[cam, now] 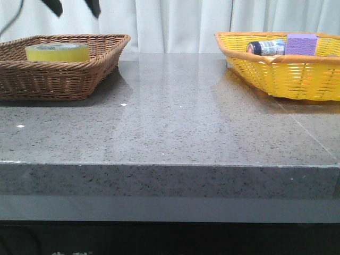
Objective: Transfer tape with both arms
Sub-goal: 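Lift the tape roll with the left gripper and lower into brown basket, then open the left gripper and withdraw it from the brown basket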
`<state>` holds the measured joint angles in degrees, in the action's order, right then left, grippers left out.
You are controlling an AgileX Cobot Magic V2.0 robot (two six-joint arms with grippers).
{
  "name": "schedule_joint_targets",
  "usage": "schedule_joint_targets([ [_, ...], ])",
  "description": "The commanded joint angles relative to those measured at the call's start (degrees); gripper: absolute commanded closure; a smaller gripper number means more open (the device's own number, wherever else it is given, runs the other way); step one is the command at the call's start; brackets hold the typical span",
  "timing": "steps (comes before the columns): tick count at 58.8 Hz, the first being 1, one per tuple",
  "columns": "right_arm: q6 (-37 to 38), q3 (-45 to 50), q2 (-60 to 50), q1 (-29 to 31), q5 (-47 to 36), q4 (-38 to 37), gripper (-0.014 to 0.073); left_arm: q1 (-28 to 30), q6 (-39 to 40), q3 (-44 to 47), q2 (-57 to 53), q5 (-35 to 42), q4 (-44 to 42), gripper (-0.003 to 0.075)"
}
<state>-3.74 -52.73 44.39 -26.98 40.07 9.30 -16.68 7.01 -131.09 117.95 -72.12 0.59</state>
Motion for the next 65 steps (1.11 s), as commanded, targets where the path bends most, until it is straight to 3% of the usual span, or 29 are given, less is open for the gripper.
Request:
schedule_joint_targets([
  [1,-0.1,-1.5,-0.4,0.1,-4.5,0.4,0.016,-1.0,-2.2,0.2,-8.3,-1.4,3.7,0.0208],
  [16,-0.1,-1.5,-0.4,0.1,-4.5,0.4,0.016,-3.1,-4.6,10.9,-23.5,-1.4,3.6,0.0208],
  [28,-0.1,-1.5,-0.4,0.1,-4.5,0.4,0.016,-7.1,-5.0,25.8,-37.2,1.3,3.8,0.0208],
  [49,-0.1,-1.5,-0.4,0.1,-4.5,0.4,0.016,-17.7,-7.0,58.9,-58.5,27.4,3.7,0.0208],
  [65,-0.1,-1.5,-0.4,0.1,-4.8,0.4,0.016,-21.1,-6.7,80.4,-69.8,46.0,3.8,0.0208],
])
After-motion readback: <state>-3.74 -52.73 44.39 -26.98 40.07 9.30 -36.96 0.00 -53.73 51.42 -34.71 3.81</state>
